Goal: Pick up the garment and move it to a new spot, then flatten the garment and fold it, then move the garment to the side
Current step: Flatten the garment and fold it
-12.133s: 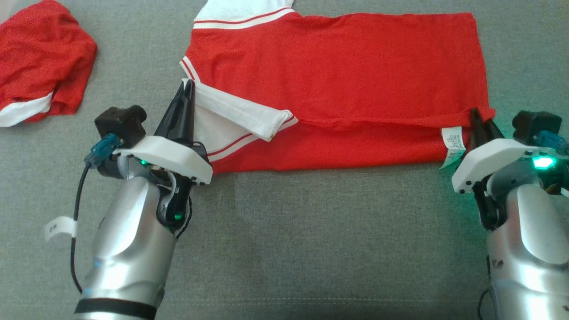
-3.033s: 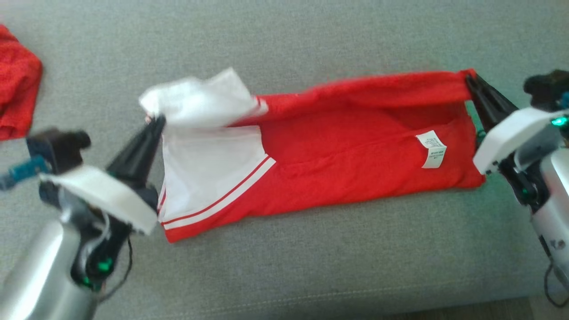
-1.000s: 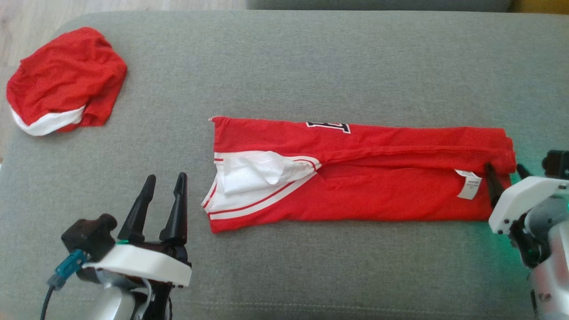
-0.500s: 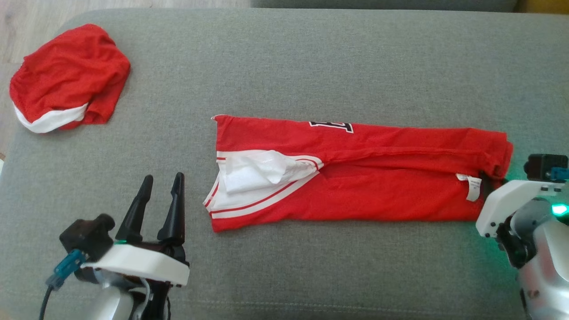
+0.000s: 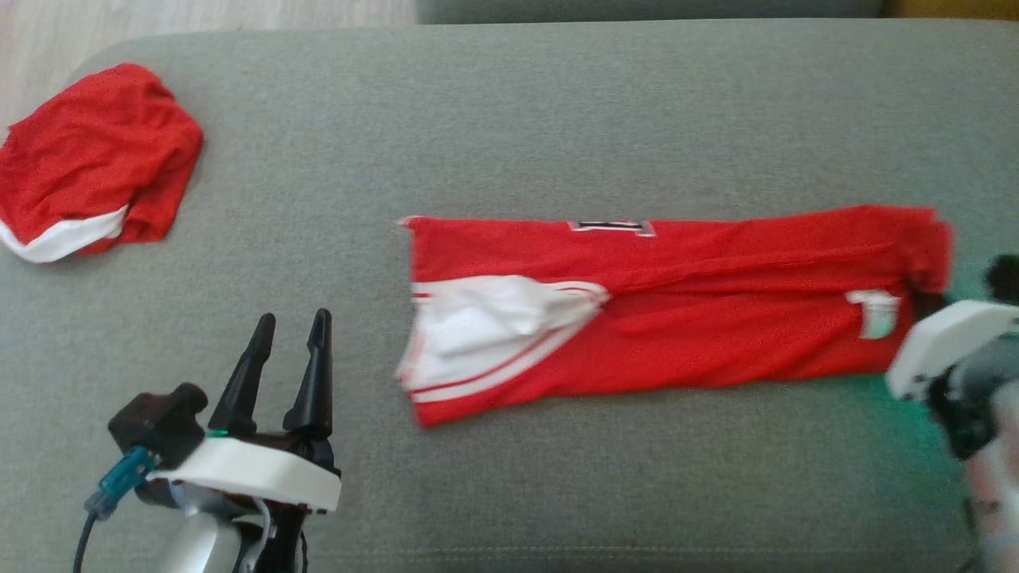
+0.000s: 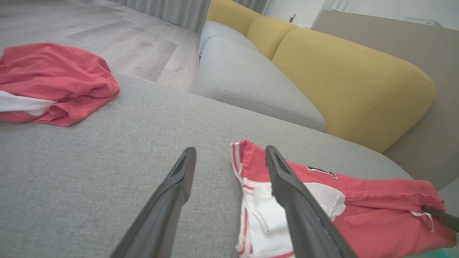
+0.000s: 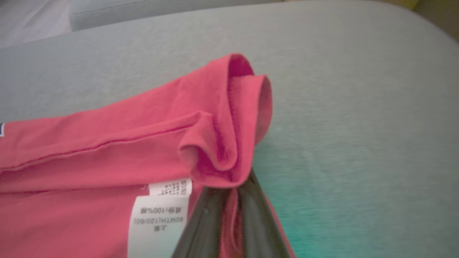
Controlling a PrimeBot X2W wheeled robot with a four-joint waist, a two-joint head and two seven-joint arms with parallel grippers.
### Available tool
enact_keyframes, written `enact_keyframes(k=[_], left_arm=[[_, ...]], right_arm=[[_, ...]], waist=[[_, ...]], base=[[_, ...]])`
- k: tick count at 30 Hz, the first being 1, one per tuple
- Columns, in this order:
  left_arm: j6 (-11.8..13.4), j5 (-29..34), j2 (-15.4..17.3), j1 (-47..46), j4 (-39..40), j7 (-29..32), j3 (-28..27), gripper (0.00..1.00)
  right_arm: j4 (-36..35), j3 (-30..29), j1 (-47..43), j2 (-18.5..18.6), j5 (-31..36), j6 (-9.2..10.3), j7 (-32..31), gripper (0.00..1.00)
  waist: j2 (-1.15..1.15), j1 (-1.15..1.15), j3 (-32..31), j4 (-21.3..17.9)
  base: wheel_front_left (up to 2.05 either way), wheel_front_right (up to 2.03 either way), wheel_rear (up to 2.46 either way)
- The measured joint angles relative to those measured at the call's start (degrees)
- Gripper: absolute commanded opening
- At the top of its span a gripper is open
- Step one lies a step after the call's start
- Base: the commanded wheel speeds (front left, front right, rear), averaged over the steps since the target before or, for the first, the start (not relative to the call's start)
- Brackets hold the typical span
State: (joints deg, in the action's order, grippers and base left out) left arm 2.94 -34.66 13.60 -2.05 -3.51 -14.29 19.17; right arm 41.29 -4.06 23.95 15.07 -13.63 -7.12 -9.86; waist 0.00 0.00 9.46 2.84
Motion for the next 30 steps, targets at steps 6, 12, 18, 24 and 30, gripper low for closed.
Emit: enact_keyframes(k=[6,12,18,24,30], left_arm=[[-0.43,0.26,-0.13,0.01,-0.51,0.0,0.13,1.0],[-0.51,0.26,-0.34,0.01,-0.91,0.0,0.59,1.0],[-0.97,0.26,-0.41,0.01,-1.59,0.02,1.07,1.0],[-1.0,0.26,-0.38,0.01,-1.87,0.07,1.68,1.0],[-1.11,0.25,-0.41,0.01,-1.92,0.08,2.31,1.0]], right_arm=[[-3.91,-2.53,-0.69,3.53,-1.2,0.01,0.63,0.0],[-11.79,-0.86,-3.91,1.9,-3.36,0.01,0.47,0.0],[-22.65,4.46,-6.89,-0.81,-5.75,0.01,-1.54,0.0],[-29.6,10.5,-8.87,-4.05,-7.93,0.01,-3.34,0.0],[-28.86,14.78,-8.53,-9.48,-9.57,0.01,-2.67,0.0]], waist=[[0.0,0.0,-0.39,-1.68],[0.0,0.0,-0.93,-3.1],[0.0,-0.01,-1.83,-3.16],[0.0,-0.01,-2.51,-1.79],[0.0,-0.01,-2.66,0.32]], base=[[0.0,0.0,0.0],[0.0,0.0,0.0],[0.0,0.0,0.0],[0.0,0.0,0.0],[0.0,0.0,0.0]])
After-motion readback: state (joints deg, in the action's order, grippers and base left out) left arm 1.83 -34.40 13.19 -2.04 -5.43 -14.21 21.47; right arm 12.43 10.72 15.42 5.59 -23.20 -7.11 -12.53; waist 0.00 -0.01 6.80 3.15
